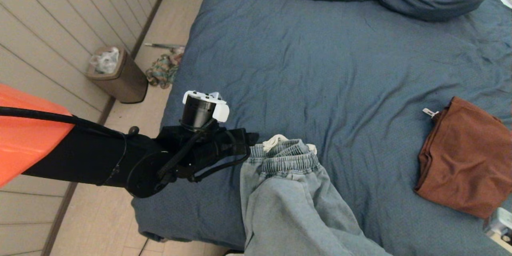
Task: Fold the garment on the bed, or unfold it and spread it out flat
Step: Unford the blue shorts
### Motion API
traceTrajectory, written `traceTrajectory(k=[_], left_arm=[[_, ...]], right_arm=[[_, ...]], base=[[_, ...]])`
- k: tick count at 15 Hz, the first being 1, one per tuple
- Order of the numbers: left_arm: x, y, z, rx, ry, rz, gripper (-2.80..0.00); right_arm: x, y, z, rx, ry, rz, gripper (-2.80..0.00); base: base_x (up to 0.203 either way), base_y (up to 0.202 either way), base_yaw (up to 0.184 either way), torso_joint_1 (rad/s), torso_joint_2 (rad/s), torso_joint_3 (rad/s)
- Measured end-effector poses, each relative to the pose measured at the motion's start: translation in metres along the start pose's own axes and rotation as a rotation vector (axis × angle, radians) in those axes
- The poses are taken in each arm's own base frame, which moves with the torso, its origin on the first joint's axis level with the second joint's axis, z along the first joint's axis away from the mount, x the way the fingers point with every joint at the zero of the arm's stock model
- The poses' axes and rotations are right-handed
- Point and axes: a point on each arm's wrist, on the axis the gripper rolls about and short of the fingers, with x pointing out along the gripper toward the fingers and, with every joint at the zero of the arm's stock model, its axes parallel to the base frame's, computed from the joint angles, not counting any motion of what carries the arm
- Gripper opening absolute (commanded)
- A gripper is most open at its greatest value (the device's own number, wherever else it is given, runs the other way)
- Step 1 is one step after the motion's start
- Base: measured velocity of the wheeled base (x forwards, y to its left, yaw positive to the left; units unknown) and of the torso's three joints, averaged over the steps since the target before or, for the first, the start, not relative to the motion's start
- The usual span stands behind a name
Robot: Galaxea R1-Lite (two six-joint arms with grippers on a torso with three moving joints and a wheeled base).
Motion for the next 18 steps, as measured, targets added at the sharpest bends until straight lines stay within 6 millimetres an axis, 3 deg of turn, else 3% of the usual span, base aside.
traceTrajectory(k=[3, 9, 18], left_arm=[[0.003, -0.003, -0.007, 0.007, 0.016, -0.005, 0.00], [0.008, -0.006, -0.013, 0.017, 0.033, -0.007, 0.00], [0.011, -0.014, -0.026, 0.036, 0.066, -0.023, 0.00]], right_arm=[[0.000, -0.001, -0.008, -0.017, 0.004, 0.004, -2.80], [-0.008, -0.001, -0.041, -0.064, 0.134, 0.025, -2.80], [-0.009, -0.002, -0.049, -0.066, 0.152, 0.022, -2.80]], base=[[0.000, 0.000, 0.000, 0.000, 0.00, 0.000], [0.000, 0.000, 0.000, 0.000, 0.00, 0.000], [0.000, 0.000, 0.000, 0.000, 0.00, 0.000]])
